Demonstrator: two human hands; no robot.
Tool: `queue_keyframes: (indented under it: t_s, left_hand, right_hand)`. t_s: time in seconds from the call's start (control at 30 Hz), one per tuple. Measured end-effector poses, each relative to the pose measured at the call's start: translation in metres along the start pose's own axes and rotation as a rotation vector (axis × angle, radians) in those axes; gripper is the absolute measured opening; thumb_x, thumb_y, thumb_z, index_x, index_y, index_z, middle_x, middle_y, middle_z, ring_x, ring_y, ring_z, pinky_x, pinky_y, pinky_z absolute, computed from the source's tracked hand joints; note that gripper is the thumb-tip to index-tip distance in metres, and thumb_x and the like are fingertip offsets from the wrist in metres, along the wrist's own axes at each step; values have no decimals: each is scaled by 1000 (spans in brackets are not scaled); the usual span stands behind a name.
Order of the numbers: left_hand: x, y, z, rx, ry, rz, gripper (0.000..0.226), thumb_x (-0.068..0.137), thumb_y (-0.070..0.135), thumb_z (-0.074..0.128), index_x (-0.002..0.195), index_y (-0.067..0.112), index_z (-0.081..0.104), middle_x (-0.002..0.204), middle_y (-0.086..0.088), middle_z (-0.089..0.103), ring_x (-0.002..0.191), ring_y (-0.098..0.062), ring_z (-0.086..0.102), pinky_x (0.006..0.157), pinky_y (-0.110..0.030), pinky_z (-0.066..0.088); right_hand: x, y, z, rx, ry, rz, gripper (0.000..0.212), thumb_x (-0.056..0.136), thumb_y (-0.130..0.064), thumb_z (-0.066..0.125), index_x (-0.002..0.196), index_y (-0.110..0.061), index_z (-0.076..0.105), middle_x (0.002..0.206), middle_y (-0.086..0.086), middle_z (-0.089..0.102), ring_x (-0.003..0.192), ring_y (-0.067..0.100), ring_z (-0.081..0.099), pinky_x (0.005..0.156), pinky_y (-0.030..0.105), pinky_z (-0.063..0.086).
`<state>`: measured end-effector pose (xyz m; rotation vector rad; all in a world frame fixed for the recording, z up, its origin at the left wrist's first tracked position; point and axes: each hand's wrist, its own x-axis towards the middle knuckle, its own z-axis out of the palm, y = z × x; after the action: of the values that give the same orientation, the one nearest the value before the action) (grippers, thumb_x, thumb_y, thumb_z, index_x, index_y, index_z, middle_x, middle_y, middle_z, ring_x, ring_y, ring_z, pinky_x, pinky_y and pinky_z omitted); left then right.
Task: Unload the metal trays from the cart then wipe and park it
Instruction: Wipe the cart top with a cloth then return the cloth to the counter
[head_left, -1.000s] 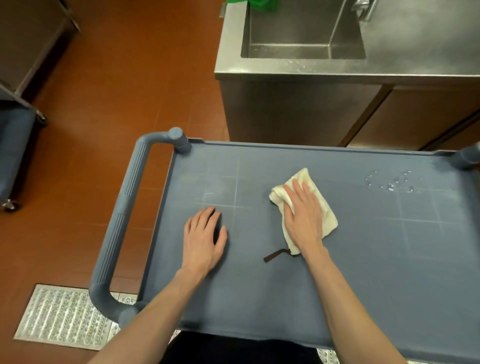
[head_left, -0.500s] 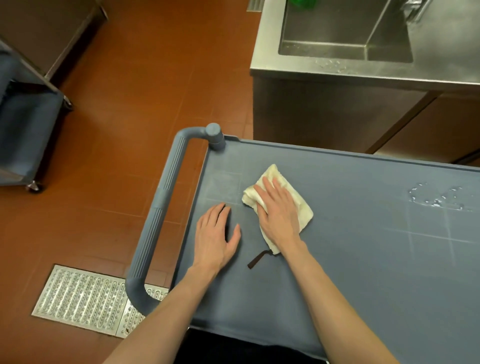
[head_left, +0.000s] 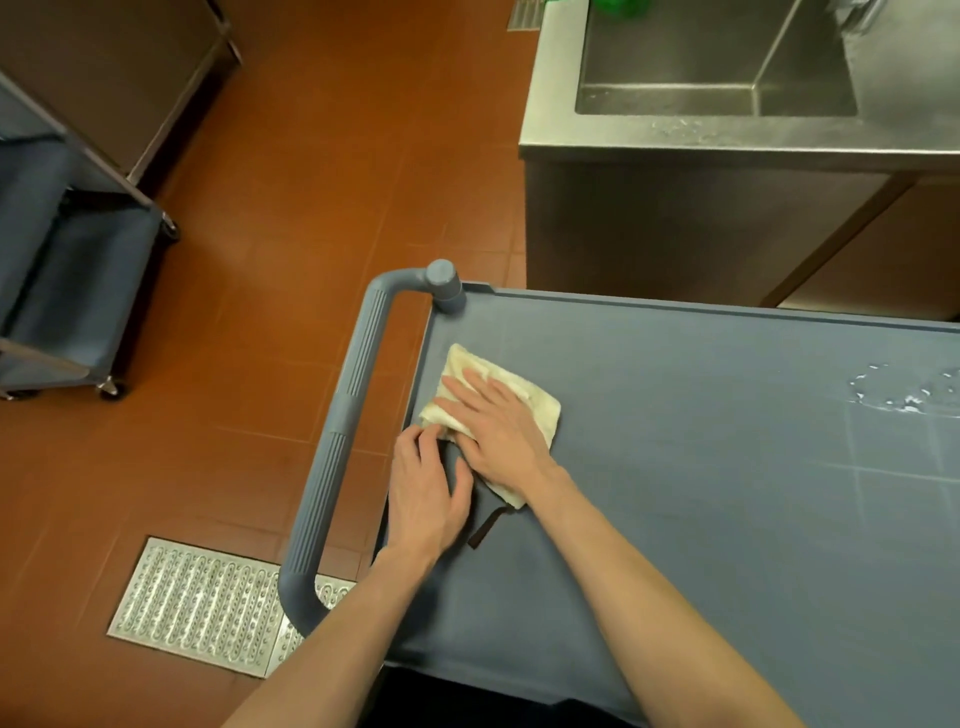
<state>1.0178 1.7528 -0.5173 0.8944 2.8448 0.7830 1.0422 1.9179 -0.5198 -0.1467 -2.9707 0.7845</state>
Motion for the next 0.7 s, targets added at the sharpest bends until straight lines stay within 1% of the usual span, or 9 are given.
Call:
queue_keyframes:
  t_s: [0.07,0.13,0.2,0.3,0.4,0.47,0.53,0.6,0.7]
  left_hand:
    - [0,2,2,-18,38,-12,31,98,27,51,120,6,52,126,-11,45,111,-28,51,94,-43,50]
    - [1,4,3,-18,50,-10,21,98,26,47,109,9,51,117,-10,45,105,-26,47,90,-43,48]
    - [1,3,3,-9,48,4,14,97,24,46,103,11,49,110,-9,45,99,-25,44,87,-41,45]
    - [0,2,2,2,44,32,13,98,24,45,101,12,48,105,-8,46,95,-24,43,84,-41,44]
    - [1,6,3,-4,42,26,16,97,23,49,104,9,50,108,-10,47,97,-25,45,84,-43,46]
    - [-1,7,6,-19,46,-1,21,97,18,57,113,5,52,118,-12,46,105,-28,48,90,-44,48]
    - [-2,9,7,-38,40,-25,32,98,13,63,125,0,52,130,-14,45,116,-32,50,100,-46,49]
    - [-2,9,6,-42,13,-46,42,100,14,64,136,-3,50,140,-19,44,125,-36,51,106,-47,48]
    - [1,8,3,-24,-25,-40,49,101,17,64,142,-4,48,146,-24,44,130,-41,52,109,-51,49]
  right_hand:
    - [-6,-1,2,22,-11,-23,53,102,-27,55,155,-28,53,170,-5,36,161,23,24,131,38,9]
    - [-12,-2,3,43,-29,-34,53,104,-30,55,157,-28,51,170,-5,36,162,21,24,132,38,8]
    - [-19,-1,3,62,-43,-41,52,106,-32,54,158,-28,49,170,-7,36,161,20,24,132,39,9]
    - [-33,0,4,61,-45,-35,51,106,-28,55,157,-27,50,169,-8,39,160,20,26,131,41,14]
    - [-32,0,4,67,-43,-7,54,104,-17,56,157,-26,50,168,-5,40,160,23,28,129,45,19]
    - [-21,-1,1,66,-48,-6,56,104,-14,55,158,-26,48,169,-3,38,160,24,26,130,44,17]
    - [-6,-2,-2,44,-45,-16,58,103,-11,55,159,-24,46,170,-2,36,161,25,25,131,43,15]
    - [2,-3,-1,39,-37,3,60,103,-6,52,160,-24,44,171,-2,35,161,25,24,131,41,12]
    - [2,-2,2,47,19,96,57,104,-3,50,158,-21,48,169,-1,38,161,25,24,130,40,13]
